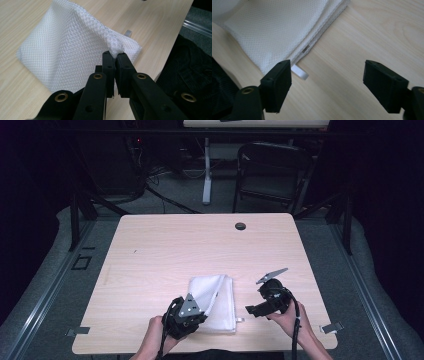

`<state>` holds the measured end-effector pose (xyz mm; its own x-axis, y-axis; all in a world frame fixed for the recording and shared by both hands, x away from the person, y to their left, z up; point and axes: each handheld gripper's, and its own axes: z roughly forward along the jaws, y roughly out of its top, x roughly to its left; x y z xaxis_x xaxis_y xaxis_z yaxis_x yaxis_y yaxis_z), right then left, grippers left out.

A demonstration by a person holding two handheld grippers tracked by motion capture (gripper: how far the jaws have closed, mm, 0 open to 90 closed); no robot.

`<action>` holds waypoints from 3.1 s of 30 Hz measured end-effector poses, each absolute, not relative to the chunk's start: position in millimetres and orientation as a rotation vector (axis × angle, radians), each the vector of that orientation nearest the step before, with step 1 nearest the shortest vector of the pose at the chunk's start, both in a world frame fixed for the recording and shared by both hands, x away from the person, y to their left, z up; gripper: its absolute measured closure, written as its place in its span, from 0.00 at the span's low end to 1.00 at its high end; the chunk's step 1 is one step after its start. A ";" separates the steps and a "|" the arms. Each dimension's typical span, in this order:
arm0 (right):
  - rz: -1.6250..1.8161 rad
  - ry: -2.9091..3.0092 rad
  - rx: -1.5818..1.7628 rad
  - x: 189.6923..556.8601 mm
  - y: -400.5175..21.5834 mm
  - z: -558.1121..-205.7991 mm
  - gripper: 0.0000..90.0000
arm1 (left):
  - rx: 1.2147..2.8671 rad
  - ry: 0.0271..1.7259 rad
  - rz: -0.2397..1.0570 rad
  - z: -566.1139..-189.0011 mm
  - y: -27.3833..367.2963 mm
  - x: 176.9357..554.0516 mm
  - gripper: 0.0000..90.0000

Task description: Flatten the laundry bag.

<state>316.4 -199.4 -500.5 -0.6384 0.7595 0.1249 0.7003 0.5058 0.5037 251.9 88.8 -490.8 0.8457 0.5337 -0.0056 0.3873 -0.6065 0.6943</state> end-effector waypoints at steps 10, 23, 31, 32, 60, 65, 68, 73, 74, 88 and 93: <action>0.771 2.643 1.259 355.3 -159.6 -519.3 0.75 | 2.282 0.670 0.259 -488.1 95.7 253.1 0.96; 0.797 2.675 1.331 368.5 -140.9 -540.1 0.98 | 2.292 0.660 0.257 -489.6 94.7 252.3 0.96; 0.775 2.687 1.341 367.8 -137.1 -553.1 0.99 | 2.282 0.684 0.292 -485.9 100.8 252.2 0.96; 0.754 2.701 1.325 368.3 -138.4 -552.6 0.99 | 2.270 0.704 0.304 -484.5 104.1 252.3 0.96; 0.889 2.585 1.273 369.9 -143.5 -539.6 0.80 | 2.202 0.909 0.310 -479.4 139.2 262.8 0.97; 0.888 2.604 1.267 367.8 -138.7 -544.4 0.67 | 2.193 0.972 0.335 -480.8 153.3 263.9 0.97; 0.905 2.587 1.270 368.3 -140.9 -541.1 0.68 | 2.188 0.999 0.338 -482.3 159.6 265.4 0.97; 0.952 2.557 1.249 366.4 -142.1 -535.5 0.72 | 2.203 1.022 0.341 -484.9 164.3 267.5 0.97; 0.955 2.563 1.243 366.2 -142.7 -533.3 0.71 | 2.202 1.026 0.360 -485.6 166.2 267.4 0.97; 1.027 2.509 1.289 363.5 -152.9 -523.1 0.76 | 2.192 1.096 0.382 -491.9 185.3 272.5 0.97; 1.019 2.543 1.289 362.9 -153.7 -526.2 0.81 | 2.206 1.132 0.377 -497.2 192.3 278.0 0.97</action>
